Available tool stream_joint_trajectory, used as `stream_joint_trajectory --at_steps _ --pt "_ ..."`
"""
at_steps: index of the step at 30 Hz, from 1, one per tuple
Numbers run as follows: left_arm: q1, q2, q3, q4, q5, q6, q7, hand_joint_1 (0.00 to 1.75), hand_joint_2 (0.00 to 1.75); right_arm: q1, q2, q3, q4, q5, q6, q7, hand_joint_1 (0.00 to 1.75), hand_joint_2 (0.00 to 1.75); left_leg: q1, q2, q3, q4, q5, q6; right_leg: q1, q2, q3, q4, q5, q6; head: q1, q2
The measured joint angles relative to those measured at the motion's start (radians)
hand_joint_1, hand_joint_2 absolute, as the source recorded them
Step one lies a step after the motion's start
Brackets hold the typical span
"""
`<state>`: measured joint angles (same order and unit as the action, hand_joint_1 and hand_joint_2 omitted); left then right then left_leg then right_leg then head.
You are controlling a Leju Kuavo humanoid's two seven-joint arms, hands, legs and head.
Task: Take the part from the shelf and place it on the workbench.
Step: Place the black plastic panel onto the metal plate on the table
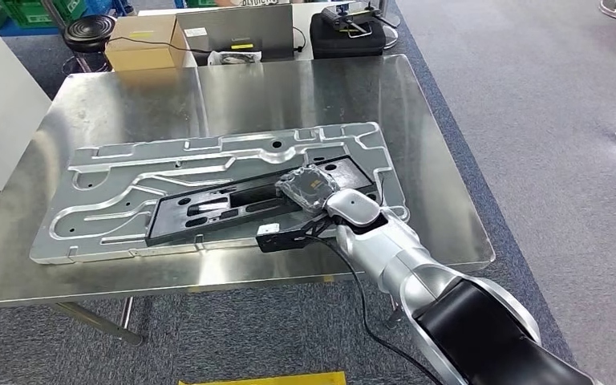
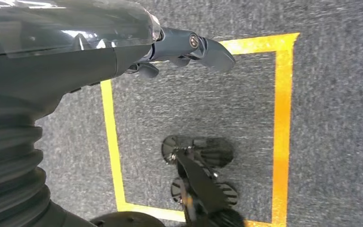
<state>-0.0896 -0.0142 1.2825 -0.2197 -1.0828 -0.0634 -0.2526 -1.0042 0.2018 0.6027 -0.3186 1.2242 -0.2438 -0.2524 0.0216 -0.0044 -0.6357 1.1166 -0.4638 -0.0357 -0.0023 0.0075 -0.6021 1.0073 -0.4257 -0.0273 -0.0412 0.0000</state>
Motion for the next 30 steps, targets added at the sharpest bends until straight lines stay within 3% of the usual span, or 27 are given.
stream_joint_trajectory --at_steps 2,5,7,10,11,12,13,16,18,20,22,23,25,26,27,28,30 --pt "-0.002 0.000 0.000 0.000 0.000 0.000 -0.012 0.00 0.00 0.001 0.000 0.000 0.000 -0.005 -0.009 0.006 0.00 0.00 -0.004 0.000 0.045 -0.092 0.026 0.012 0.003 0.003 -0.002 0.005 -0.002 0.010 0.000 0.000" --pt "-0.001 0.000 0.000 0.000 -0.003 0.000 -0.029 0.00 0.00 0.004 0.000 -0.001 0.000 -0.015 -0.023 0.012 0.00 0.00 -0.006 -0.001 0.049 -0.106 0.030 0.033 0.005 0.005 -0.004 0.006 -0.001 0.026 0.000 0.000" --pt "-0.002 0.000 -0.001 0.000 -0.003 -0.002 -0.036 0.00 0.00 0.004 -0.002 -0.005 0.000 -0.027 -0.034 0.011 0.00 0.00 -0.002 0.000 0.048 -0.112 0.037 0.045 0.003 0.004 -0.019 0.039 -0.026 0.037 0.000 0.000" --pt "-0.002 -0.001 -0.004 0.000 -0.007 -0.004 -0.041 0.00 0.00 0.007 -0.006 -0.025 -0.001 -0.060 -0.054 -0.013 0.00 0.00 -0.003 0.000 0.044 -0.113 0.041 0.053 -0.002 0.001 -0.101 0.216 -0.120 0.047 0.000 0.000" --pt "-0.001 -0.001 -0.005 0.000 -0.009 -0.005 -0.041 0.00 0.00 0.009 -0.007 -0.035 -0.001 -0.074 -0.059 -0.026 0.00 0.00 -0.003 0.000 0.043 -0.112 0.041 0.054 -0.003 0.000 -0.125 0.268 -0.136 0.049 0.000 0.000" --pt "0.000 -0.001 -0.007 0.000 -0.010 -0.005 -0.041 0.00 0.00 0.011 -0.009 -0.047 -0.001 -0.092 -0.065 -0.043 0.00 0.00 -0.003 0.000 0.042 -0.112 0.041 0.054 -0.003 0.000 -0.134 0.285 -0.133 0.049 0.000 0.000" --pt "0.001 -0.001 -0.009 0.000 -0.010 -0.005 -0.041 0.00 0.00 0.012 -0.010 -0.059 -0.004 -0.111 -0.072 -0.062 0.00 0.00 -0.003 0.000 0.042 -0.111 0.041 0.054 -0.004 -0.001 -0.123 0.262 -0.111 0.048 0.000 0.000" --pt "0.001 -0.001 -0.015 0.000 -0.012 -0.004 -0.041 0.00 0.00 0.006 -0.011 -0.108 -0.023 -0.196 -0.097 -0.146 0.00 0.00 -0.005 -0.001 0.041 -0.106 0.038 0.047 -0.001 -0.002 -0.030 0.071 -0.023 0.035 0.000 0.000" --pt "0.001 -0.002 -0.017 0.000 -0.013 -0.003 -0.041 0.00 0.00 -0.002 -0.011 -0.147 -0.040 -0.256 -0.105 -0.207 0.00 0.00 -0.008 -0.001 0.038 -0.105 0.038 0.038 0.004 -0.002 -0.003 0.011 -0.009 0.028 0.000 0.000" --pt "0.001 -0.003 -0.018 0.001 -0.013 -0.002 -0.040 0.00 0.00 -0.007 -0.012 -0.178 -0.053 -0.292 -0.106 -0.244 0.00 0.00 -0.009 -0.002 0.038 -0.108 0.038 0.027 0.005 -0.003 -0.001 0.005 -0.008 0.019 0.000 0.000" --pt "0.001 -0.004 -0.018 0.001 -0.013 -0.001 -0.040 0.00 0.00 -0.009 -0.011 -0.203 -0.071 -0.335 -0.106 -0.292 0.00 0.00 -0.007 -0.001 0.030 -0.087 0.021 0.016 0.000 -0.004 0.003 -0.006 -0.001 0.007 0.000 0.000" --pt "0.001 -0.005 -0.018 0.001 -0.013 -0.001 -0.040 0.00 0.00 -0.009 -0.011 -0.217 -0.084 -0.370 -0.106 -0.330 0.00 0.00 -0.006 -0.001 0.013 -0.049 -0.003 0.012 -0.003 -0.005 0.005 -0.010 0.001 0.002 0.000 0.000" --pt "0.002 -0.005 -0.018 0.001 -0.013 -0.001 -0.038 0.00 0.00 -0.005 -0.010 -0.247 -0.119 -0.454 -0.103 -0.389 0.00 0.00 -0.004 0.000 -0.045 0.080 -0.067 0.005 -0.002 -0.007 0.006 -0.012 0.001 -0.003 0.000 0.000" --pt "0.003 -0.005 -0.018 0.001 -0.012 -0.001 -0.038 0.00 0.00 0.000 -0.012 -0.259 -0.140 -0.494 -0.101 -0.400 0.00 0.00 -0.003 0.000 -0.074 0.141 -0.090 0.002 -0.002 -0.007 0.006 -0.011 0.001 -0.003 0.000 0.000" --pt "0.005 -0.005 -0.018 0.001 -0.011 -0.001 -0.037 0.00 0.00 0.010 -0.017 -0.268 -0.171 -0.537 -0.103 -0.402 0.00 0.00 -0.002 0.000 -0.090 0.173 -0.094 0.000 -0.001 -0.007 0.006 -0.011 0.000 -0.003 0.000 0.000" --pt "0.006 -0.005 -0.018 0.002 -0.008 -0.001 -0.037 0.00 0.00 0.024 -0.027 -0.273 -0.212 -0.586 -0.111 -0.402 0.00 0.00 -0.001 0.000 -0.086 0.165 -0.078 -0.001 -0.002 -0.007 0.007 -0.010 -0.001 -0.002 0.000 0.000" --pt "0.007 -0.005 -0.017 0.002 0.004 -0.001 -0.035 0.00 0.00 0.067 -0.063 -0.275 -0.334 -0.700 -0.155 -0.403 0.00 0.00 0.002 0.000 -0.029 0.044 -0.010 0.001 -0.003 -0.008 0.010 -0.006 -0.006 0.005 0.000 0.000"
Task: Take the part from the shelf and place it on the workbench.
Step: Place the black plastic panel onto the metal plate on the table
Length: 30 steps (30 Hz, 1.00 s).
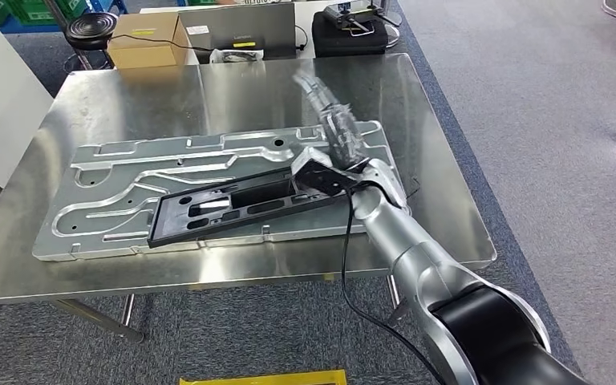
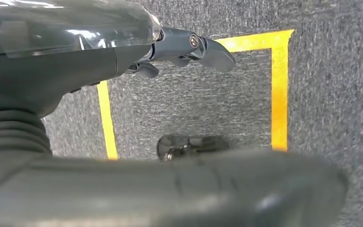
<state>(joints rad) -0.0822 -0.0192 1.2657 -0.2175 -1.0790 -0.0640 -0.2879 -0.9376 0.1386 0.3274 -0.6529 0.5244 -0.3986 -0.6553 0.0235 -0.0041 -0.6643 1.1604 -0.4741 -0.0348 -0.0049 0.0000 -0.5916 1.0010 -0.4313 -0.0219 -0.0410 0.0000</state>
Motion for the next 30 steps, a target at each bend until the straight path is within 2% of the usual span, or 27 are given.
stream_joint_trajectory --at_steps 2,3,6,7,8,9,11,12,13,14,16,17,18,21,22,23,24,26,27,28,29,30 --pt "0.001 -0.003 0.006 0.001 0.020 0.001 0.001 0.00 0.00 0.063 -0.068 -0.006 -0.170 -0.102 -0.071 0.000 0.00 0.00 -0.002 -0.002 0.059 -0.116 0.039 0.009 0.003 -0.004 0.001 0.005 -0.007 0.012 0.000 0.000" --pt "0.003 -0.005 0.012 0.002 0.031 0.001 0.001 0.00 0.00 0.107 -0.108 -0.015 -0.265 -0.138 -0.103 0.000 0.00 0.00 -0.004 -0.004 0.072 -0.142 0.043 0.016 0.006 -0.007 0.002 0.006 -0.009 0.017 0.000 0.000" --pt "0.015 -0.013 0.030 0.002 0.054 0.001 0.000 0.00 0.00 0.253 -0.210 -0.064 -0.516 -0.176 -0.142 0.000 0.00 0.00 -0.006 -0.009 0.076 -0.148 0.040 0.038 0.004 -0.010 0.006 0.006 -0.014 0.035 0.000 0.000" --pt "0.016 -0.016 0.035 0.002 0.061 0.001 -0.002 0.00 0.00 0.296 -0.236 -0.083 -0.583 -0.176 -0.150 0.000 0.00 0.00 -0.006 -0.007 0.077 -0.151 0.041 0.045 0.002 -0.008 0.001 0.020 -0.025 0.041 0.000 0.000" --pt "0.016 -0.018 0.041 0.002 0.071 0.001 -0.004 0.00 0.00 0.340 -0.258 -0.103 -0.646 -0.172 -0.164 0.000 0.00 0.00 -0.005 -0.005 0.079 -0.154 0.042 0.051 0.000 -0.005 -0.012 0.050 -0.046 0.047 0.000 0.000" --pt "0.014 -0.021 0.050 0.002 0.083 0.001 -0.008 0.00 0.00 0.397 -0.278 -0.132 -0.706 -0.164 -0.181 0.000 0.00 0.00 -0.005 -0.004 0.080 -0.155 0.042 0.057 -0.002 -0.003 -0.037 0.105 -0.077 0.052 0.000 0.000" --pt "0.012 -0.027 0.070 0.002 0.106 0.003 -0.020 0.00 0.00 0.554 -0.317 -0.225 -0.826 -0.149 -0.210 0.000 0.00 0.00 -0.005 -0.010 0.080 -0.155 0.040 0.065 -0.003 -0.002 -0.101 0.244 -0.139 0.059 0.000 0.000" --pt "0.014 -0.030 0.079 0.002 0.115 0.003 -0.025 0.00 0.00 0.648 -0.334 -0.285 -0.882 -0.147 -0.218 0.000 0.00 0.00 -0.005 -0.016 0.081 -0.155 0.039 0.067 -0.005 -0.001 -0.123 0.290 -0.152 0.060 0.000 0.000" --pt "0.018 -0.032 0.088 0.002 0.120 0.004 -0.028 0.00 0.00 0.734 -0.347 -0.345 -0.932 -0.150 -0.223 0.000 0.00 0.00 -0.005 -0.022 0.081 -0.155 0.038 0.068 -0.006 -0.001 -0.128 0.295 -0.145 0.060 0.000 0.000" --pt "0.023 -0.033 0.094 0.002 0.122 0.004 -0.029 0.00 0.00 0.807 -0.357 -0.399 -0.977 -0.154 -0.226 0.000 0.00 0.00 -0.006 -0.025 0.082 -0.154 0.036 0.067 -0.007 -0.001 -0.113 0.258 -0.120 0.058 0.000 0.000" --pt "0.030 -0.035 0.103 0.002 0.123 0.005 -0.030 0.00 0.00 0.905 -0.374 -0.481 -1.052 -0.158 -0.230 0.000 0.00 0.00 -0.010 -0.022 0.085 -0.152 0.032 0.061 -0.005 -0.004 -0.046 0.112 -0.055 0.049 0.000 0.000" --pt "0.029 -0.036 0.106 0.002 0.123 0.005 -0.030 0.00 0.00 0.937 -0.381 -0.511 -1.081 -0.158 -0.231 0.000 0.00 0.00 -0.013 -0.018 0.086 -0.152 0.029 0.057 -0.003 -0.005 -0.016 0.052 -0.032 0.044 0.000 0.000" --pt "0.026 -0.037 0.110 0.002 0.123 0.005 -0.031 0.00 0.00 0.964 -0.384 -0.535 -1.106 -0.155 -0.230 0.000 0.00 0.00 -0.016 -0.014 0.088 -0.151 0.025 0.052 0.000 -0.006 0.002 0.016 -0.021 0.040 0.000 0.000" --pt "0.019 -0.037 0.118 0.002 0.123 0.005 -0.033 0.00 0.00 1.018 -0.387 -0.577 -1.153 -0.143 -0.228 0.000 0.00 0.00 -0.019 -0.007 0.095 -0.152 0.018 0.037 -0.001 0.000 0.010 0.002 -0.017 0.025 0.000 0.000" --pt "0.018 -0.037 0.120 0.002 0.123 0.004 -0.033 0.00 0.00 1.027 -0.387 -0.584 -1.164 -0.139 -0.227 0.000 0.00 0.00 -0.019 -0.004 0.094 -0.143 0.009 0.032 -0.004 0.001 0.012 0.000 -0.015 0.019 0.000 0.000" --pt "0.017 -0.038 0.120 0.002 0.123 0.004 -0.033 0.00 0.00 1.034 -0.387 -0.591 -1.173 -0.137 -0.226 0.000 0.00 0.00 -0.019 -0.003 0.085 -0.116 -0.012 0.028 -0.007 0.001 0.013 -0.003 -0.013 0.013 0.000 0.000" --pt "0.017 -0.039 0.120 0.002 0.123 0.004 -0.033 0.00 0.00 1.041 -0.387 -0.596 -1.181 -0.136 -0.226 0.000 0.00 0.00 -0.019 -0.002 0.066 -0.066 -0.044 0.024 -0.008 0.000 0.014 -0.005 -0.011 0.008 0.000 0.000" --pt "0.017 -0.040 0.121 0.002 0.123 0.004 -0.033 0.00 0.00 1.051 -0.386 -0.604 -1.191 -0.135 -0.226 0.000 0.00 0.00 -0.017 -0.002 0.008 0.070 -0.118 0.018 -0.006 0.000 0.012 -0.004 -0.011 0.004 0.000 0.000" --pt "0.017 -0.040 0.121 0.002 0.123 0.004 -0.033 0.00 0.00 1.056 -0.386 -0.606 -1.194 -0.135 -0.226 0.000 0.00 0.00 -0.017 -0.002 -0.012 0.121 -0.138 0.017 -0.004 0.000 0.012 -0.004 -0.011 0.004 0.000 0.000" --pt "0.018 -0.040 0.122 0.002 0.123 0.004 -0.033 0.00 0.00 1.060 -0.386 -0.608 -1.196 -0.135 -0.226 0.000 0.00 0.00 -0.017 -0.002 -0.019 0.141 -0.140 0.018 -0.003 0.000 0.012 -0.003 -0.011 0.004 0.000 0.000" --pt "0.018 -0.039 0.122 0.002 0.123 0.004 -0.033 0.00 0.00 1.063 -0.386 -0.610 -1.197 -0.135 -0.226 0.000 0.00 0.00 -0.017 -0.002 -0.002 0.115 -0.119 0.020 -0.002 0.000 0.013 -0.003 -0.011 0.004 0.000 0.000" --pt "0.017 -0.039 0.122 0.002 0.123 0.004 -0.033 0.00 0.00 1.065 -0.386 -0.611 -1.199 -0.134 -0.226 0.000 0.00 0.00 -0.018 -0.002 0.033 0.050 -0.085 0.024 -0.001 0.001 0.015 -0.002 -0.011 0.004 0.000 0.000"
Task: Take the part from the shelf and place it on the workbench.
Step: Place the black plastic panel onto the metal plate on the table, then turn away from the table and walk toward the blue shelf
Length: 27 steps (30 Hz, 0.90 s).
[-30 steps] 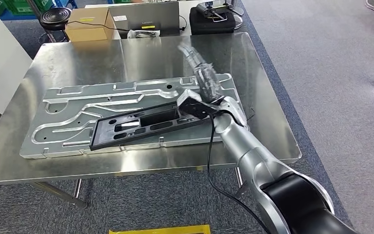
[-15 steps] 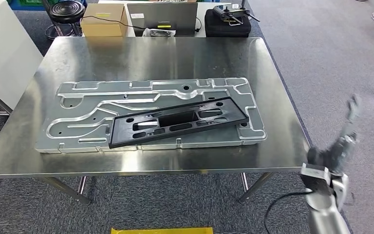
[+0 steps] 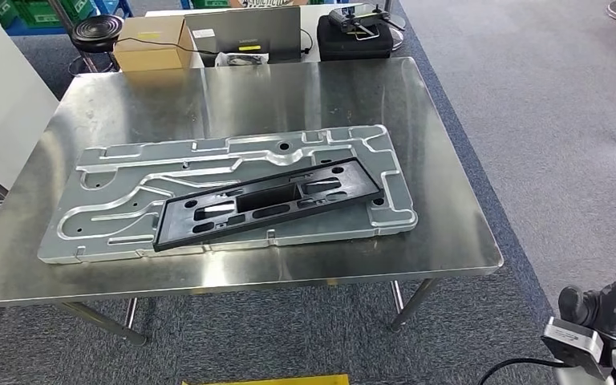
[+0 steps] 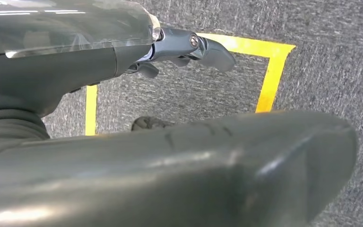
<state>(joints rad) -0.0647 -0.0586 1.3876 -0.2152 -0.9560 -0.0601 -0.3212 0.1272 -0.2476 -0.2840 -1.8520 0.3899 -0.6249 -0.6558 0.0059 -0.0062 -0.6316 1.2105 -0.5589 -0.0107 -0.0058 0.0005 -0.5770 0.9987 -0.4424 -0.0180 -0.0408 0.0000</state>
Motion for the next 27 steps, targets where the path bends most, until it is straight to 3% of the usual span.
stream_joint_trajectory --at_steps 2,3,7,9,11,12,13,14,17,18,20,22,24,27 --pt "-0.002 0.001 0.000 0.000 0.000 0.000 0.000 0.00 0.00 0.002 0.000 -0.004 -0.004 0.000 0.000 0.000 0.00 0.00 -0.003 0.000 0.077 -0.152 0.059 0.012 0.004 0.001 0.002 0.002 0.000 0.003 0.000 0.000" --pt "-0.004 0.001 0.000 0.000 0.000 0.000 0.000 0.00 0.00 0.003 0.000 -0.007 -0.006 0.000 0.002 0.000 0.00 0.00 -0.005 0.001 0.097 -0.194 0.072 0.017 0.005 0.001 0.002 0.003 0.000 0.007 0.000 0.000" --pt "-0.005 0.001 0.001 0.000 -0.001 0.000 -0.001 0.00 0.00 0.054 0.025 -0.047 -0.034 0.008 0.048 0.000 0.00 0.00 -0.005 -0.001 0.104 -0.215 0.093 0.036 0.004 0.000 0.001 0.007 -0.001 0.029 0.000 0.000" --pt "-0.004 0.001 0.001 0.000 -0.003 0.001 -0.002 0.00 0.00 0.103 0.064 -0.088 -0.060 0.015 0.078 0.000 0.00 0.00 -0.001 0.000 0.098 -0.225 0.106 0.047 0.002 0.000 -0.023 0.065 -0.054 0.038 0.000 0.000" --pt "-0.002 0.001 0.002 0.000 -0.008 0.000 -0.002 0.00 0.00 0.145 0.116 -0.123 -0.072 0.042 0.117 0.000 0.00 0.00 -0.001 0.001 0.087 -0.225 0.113 0.050 -0.004 0.000 -0.074 0.193 -0.135 0.045 0.000 0.000" --pt "-0.001 0.002 0.002 0.000 -0.009 -0.001 -0.002 0.00 0.00 0.158 0.144 -0.135 -0.071 0.064 0.143 0.000 0.00 0.00 -0.001 0.002 0.080 -0.223 0.115 0.049 -0.006 0.000 -0.095 0.250 -0.161 0.048 0.000 0.000" --pt "0.000 0.002 0.002 0.000 -0.012 -0.003 -0.002 0.00 0.00 0.167 0.173 -0.148 -0.065 0.092 0.173 0.000 0.00 0.00 -0.002 0.004 0.073 -0.221 0.118 0.047 -0.009 0.000 -0.102 0.279 -0.170 0.051 0.000 0.000" --pt "0.001 0.002 0.002 0.000 -0.013 -0.004 -0.002 0.00 0.00 0.171 0.199 -0.161 -0.056 0.117 0.201 0.000 0.00 0.00 -0.002 0.006 0.066 -0.218 0.121 0.045 -0.011 0.000 -0.089 0.268 -0.159 0.052 0.000 0.000" --pt "-0.001 0.002 0.002 0.000 -0.018 -0.010 0.000 0.00 0.00 0.162 0.252 -0.216 -0.009 0.197 0.283 0.013 0.00 0.00 -0.002 0.008 0.050 -0.209 0.131 0.035 -0.014 0.000 0.034 0.068 -0.086 0.048 0.000 0.000" --pt "-0.001 0.001 0.002 0.000 -0.019 -0.013 0.001 0.00 0.00 0.150 0.266 -0.241 0.026 0.242 0.319 0.028 0.00 0.00 -0.002 0.008 0.048 -0.208 0.134 0.030 -0.012 0.000 0.061 0.019 -0.071 0.044 0.000 0.000" --pt "-0.002 -0.001 0.003 0.000 -0.015 -0.017 0.003 0.00 0.00 0.109 0.284 -0.309 0.160 0.351 0.362 0.047 0.00 0.00 0.000 0.007 0.048 -0.210 0.144 0.017 -0.003 0.000 0.068 -0.004 -0.057 0.032 -0.001 0.000" --pt "-0.002 -0.004 0.004 0.000 -0.013 -0.017 0.004 0.00 0.00 0.058 0.287 -0.406 0.366 0.452 0.338 0.027 0.00 0.00 0.003 0.004 0.045 -0.212 0.152 0.005 -0.002 -0.004 0.062 -0.012 -0.041 0.018 -0.001 0.000" --pt "0.002 -0.006 0.005 0.000 -0.013 -0.015 0.005 0.00 0.00 0.014 0.277 -0.505 0.580 0.523 0.278 0.008 0.00 0.00 0.005 0.002 0.026 -0.176 0.113 -0.003 -0.006 -0.011 0.048 -0.019 -0.021 0.004 -0.001 0.000" --pt "0.007 -0.008 0.005 0.000 -0.015 -0.014 0.005 0.00 0.00 -0.028 0.261 -0.619 0.850 0.595 0.200 0.025 0.00 0.00 0.006 0.002 -0.035 0.010 -0.025 -0.009 -0.004 -0.015 0.008 -0.019 0.009 -0.005 -0.001 0.000"
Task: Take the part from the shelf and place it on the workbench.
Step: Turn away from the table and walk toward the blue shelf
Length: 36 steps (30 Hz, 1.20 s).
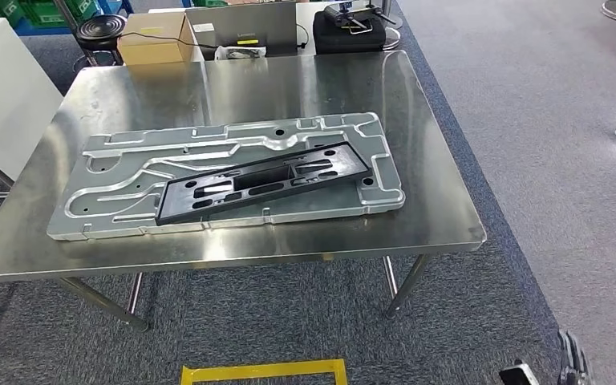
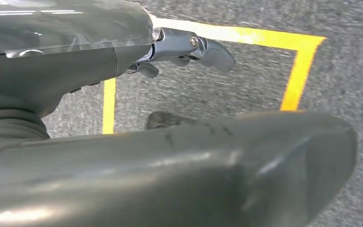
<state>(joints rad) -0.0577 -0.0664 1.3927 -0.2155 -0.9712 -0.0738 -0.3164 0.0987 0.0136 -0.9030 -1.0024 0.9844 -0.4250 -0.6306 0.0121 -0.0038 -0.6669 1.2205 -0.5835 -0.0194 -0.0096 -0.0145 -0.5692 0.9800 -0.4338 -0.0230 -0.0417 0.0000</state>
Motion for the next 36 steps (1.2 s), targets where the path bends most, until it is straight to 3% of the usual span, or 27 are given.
stream_joint_trajectory --at_steps 1,2,3,5,6,7,8,10,11,12,15,16,17,18,20,22,23,25,26,27,28,30,31,32,34,35,36 --pt "0.001 0.000 0.000 0.000 -0.002 0.000 0.000 0.00 0.00 -0.010 -0.003 -0.031 0.078 0.020 -0.019 0.014 0.00 0.00 0.000 0.000 -0.006 0.049 -0.028 -0.001 0.002 -0.001 -0.015 0.002 0.010 0.000 0.000 0.000" --pt "0.003 0.000 0.000 0.000 -0.003 0.000 0.000 0.00 0.00 -0.020 -0.005 -0.058 0.146 0.036 -0.033 0.031 0.00 0.00 -0.001 0.000 0.009 0.060 -0.036 0.000 0.004 -0.001 -0.029 0.005 0.019 0.000 0.000 0.000" --pt "0.004 0.000 0.000 0.000 -0.005 0.000 -0.001 0.00 0.00 -0.030 -0.008 -0.082 0.210 0.049 -0.044 0.049 0.00 0.00 -0.001 0.000 0.047 0.025 -0.026 0.004 0.006 0.000 -0.041 0.008 0.027 0.000 0.000 0.000" --pt "0.002 0.000 0.000 0.000 -0.006 0.000 -0.003 0.00 0.00 -0.050 -0.013 -0.124 0.318 0.074 -0.058 0.090 0.00 0.00 -0.007 0.000 0.165 -0.137 0.011 0.018 0.010 0.002 -0.061 0.014 0.043 0.003 0.000 0.000" --pt "-0.001 0.000 0.000 -0.001 -0.007 0.000 -0.005 0.00 0.00 -0.058 -0.016 -0.142 0.363 0.085 -0.061 0.110 0.00 0.00 -0.011 0.000 0.210 -0.207 0.025 0.026 0.011 0.003 -0.065 0.016 0.050 0.006 0.000 0.000" --pt "-0.003 0.000 0.000 -0.001 -0.007 -0.001 -0.008 0.00 0.00 -0.065 -0.018 -0.156 0.400 0.093 -0.063 0.130 0.00 0.00 -0.015 0.001 0.236 -0.250 0.033 0.033 0.010 0.003 -0.067 0.016 0.057 0.012 0.000 0.000" --pt "-0.004 0.001 0.000 -0.002 -0.007 -0.001 -0.011 0.00 0.00 -0.072 -0.021 -0.168 0.433 0.101 -0.064 0.148 0.00 0.00 -0.019 0.001 0.241 -0.263 0.036 0.040 0.008 0.003 -0.066 0.014 0.064 0.018 0.000 0.000" --pt "-0.002 -0.001 0.001 -0.002 -0.007 -0.002 -0.014 0.00 0.00 -0.081 -0.027 -0.186 0.486 0.117 -0.065 0.187 0.00 0.00 -0.020 0.003 0.233 -0.265 0.058 0.051 0.004 0.003 -0.067 0.006 0.081 0.030 0.000 0.000" --pt "-0.001 -0.001 0.001 -0.002 -0.007 -0.002 -0.015 0.00 0.00 -0.085 -0.030 -0.194 0.512 0.125 -0.063 0.210 0.00 0.00 -0.018 0.005 0.225 -0.270 0.073 0.057 0.003 0.005 -0.071 0.008 0.075 0.036 0.000 0.000" --pt "-0.001 -0.001 0.001 -0.002 -0.007 -0.002 -0.016 0.00 0.00 -0.088 -0.032 -0.201 0.536 0.131 -0.060 0.237 0.00 0.00 -0.016 0.007 0.214 -0.276 0.091 0.062 0.002 0.007 -0.079 0.025 0.046 0.041 0.001 0.000" --pt "0.001 -0.002 0.002 -0.002 -0.011 -0.002 -0.017 0.00 0.00 -0.100 -0.041 -0.221 0.602 0.148 -0.025 0.341 0.00 0.00 -0.013 0.011 0.169 -0.279 0.132 0.066 -0.004 0.011 -0.117 0.188 -0.118 0.056 0.001 0.000" --pt "0.001 -0.002 0.003 -0.002 -0.013 -0.003 -0.017 0.00 0.00 -0.105 -0.042 -0.225 0.622 0.154 -0.007 0.383 0.00 0.00 -0.013 0.013 0.152 -0.276 0.143 0.065 -0.006 0.011 -0.123 0.247 -0.147 0.061 0.001 0.000" --pt "0.001 -0.002 0.003 -0.002 -0.016 -0.005 -0.017 0.00 0.00 -0.109 -0.042 -0.228 0.639 0.159 0.013 0.427 0.00 0.00 -0.012 0.014 0.136 -0.271 0.152 0.062 -0.008 0.011 -0.117 0.282 -0.151 0.065 0.001 0.000" --pt "0.001 -0.002 0.003 -0.002 -0.019 -0.008 -0.017 0.00 0.00 -0.113 -0.042 -0.231 0.654 0.163 0.033 0.472 0.00 0.00 -0.011 0.014 0.118 -0.264 0.161 0.059 -0.011 0.011 -0.095 0.284 -0.134 0.068 0.001 0.000" --pt "0.000 -0.004 0.003 -0.002 -0.024 -0.013 -0.017 0.00 0.00 -0.121 -0.042 -0.238 0.680 0.169 0.072 0.547 0.00 0.00 -0.009 0.014 0.085 -0.244 0.174 0.051 -0.016 0.012 0.004 0.180 -0.091 0.070 0.001 0.000" --pt "-0.002 -0.005 0.003 -0.002 -0.027 -0.015 -0.017 0.00 0.00 -0.130 -0.040 -0.241 0.699 0.174 0.095 0.581 0.00 0.00 -0.010 0.015 0.062 -0.225 0.184 0.039 -0.015 0.015 0.103 0.041 -0.096 0.063 0.001 0.000" --pt "-0.003 -0.005 0.003 -0.002 -0.027 -0.015 -0.017 0.00 0.00 -0.133 -0.039 -0.242 0.707 0.176 0.100 0.587 0.00 0.00 -0.011 0.015 0.056 -0.220 0.189 0.033 -0.012 0.018 0.125 0.005 -0.107 0.056 0.001 0.000" --pt "-0.002 -0.005 0.003 -0.002 -0.027 -0.015 -0.017 0.00 0.00 -0.136 -0.038 -0.245 0.719 0.177 0.102 0.592 0.00 0.00 -0.011 0.014 0.051 -0.219 0.204 0.019 -0.008 0.020 0.120 -0.006 -0.105 0.038 0.000 0.000" --pt "-0.002 -0.005 0.003 -0.002 -0.027 -0.015 -0.017 0.00 0.00 -0.139 -0.037 -0.246 0.725 0.178 0.103 0.594 0.00 0.00 -0.009 0.013 0.046 -0.215 0.200 0.013 -0.008 0.017 0.112 -0.006 -0.096 0.028 0.000 0.000" --pt "0.000 -0.005 0.003 -0.002 -0.028 -0.015 -0.017 0.00 0.00 -0.141 -0.037 -0.248 0.729 0.178 0.103 0.595 0.00 0.00 -0.007 0.012 0.037 -0.200 0.178 0.008 -0.008 0.015 0.101 -0.007 -0.085 0.018 0.000 0.000" --pt "0.001 -0.005 0.003 -0.002 -0.028 -0.015 -0.017 0.00 0.00 -0.142 -0.036 -0.249 0.732 0.178 0.102 0.596 0.00 0.00 -0.005 0.011 0.024 -0.166 0.137 0.004 -0.009 0.013 0.087 -0.008 -0.072 0.010 0.000 0.000" --pt "0.002 -0.006 0.003 -0.002 -0.028 -0.015 -0.017 0.00 0.00 -0.144 -0.036 -0.250 0.736 0.178 0.102 0.596 0.00 0.00 -0.002 0.011 -0.005 -0.048 0.029 -0.002 -0.005 0.010 0.056 -0.007 -0.048 0.002 0.000 0.000" --pt "0.001 -0.007 0.003 -0.002 -0.028 -0.015 -0.017 0.00 0.00 -0.144 -0.036 -0.251 0.739 0.178 0.104 0.597 0.00 0.00 -0.002 0.011 -0.014 0.014 -0.006 -0.004 -0.003 0.010 0.040 -0.006 -0.036 0.001 0.000 0.000" --pt "0.001 -0.006 0.003 -0.002 -0.028 -0.016 -0.016 0.00 0.00 -0.144 -0.035 -0.252 0.742 0.178 0.108 0.602 0.00 0.00 -0.002 0.011 -0.012 0.058 -0.015 -0.005 -0.001 0.009 0.023 -0.004 -0.024 0.001 0.000 0.000" --pt "0.001 -0.006 0.003 -0.002 -0.031 -0.019 -0.014 0.00 0.00 -0.145 -0.032 -0.255 0.747 0.176 0.128 0.622 0.00 0.00 -0.002 0.011 0.036 0.054 0.027 -0.001 0.002 0.008 -0.011 0.003 -0.002 0.003 0.000 0.000" --pt "0.000 -0.006 0.002 -0.002 -0.035 -0.023 -0.011 0.00 0.00 -0.147 -0.027 -0.260 0.751 0.172 0.148 0.640 0.00 0.00 -0.002 0.011 0.086 0.000 0.054 0.004 0.004 0.008 -0.027 0.008 0.008 0.005 0.000 0.000" --pt "-0.002 -0.006 0.001 -0.002 -0.040 -0.027 -0.006 0.00 0.00 -0.150 -0.021 -0.265 0.754 0.166 0.172 0.658 0.00 0.00 -0.004 0.010 0.147 -0.078 0.061 0.010 0.005 0.008 -0.039 0.013 0.016 0.007 0.000 0.000"
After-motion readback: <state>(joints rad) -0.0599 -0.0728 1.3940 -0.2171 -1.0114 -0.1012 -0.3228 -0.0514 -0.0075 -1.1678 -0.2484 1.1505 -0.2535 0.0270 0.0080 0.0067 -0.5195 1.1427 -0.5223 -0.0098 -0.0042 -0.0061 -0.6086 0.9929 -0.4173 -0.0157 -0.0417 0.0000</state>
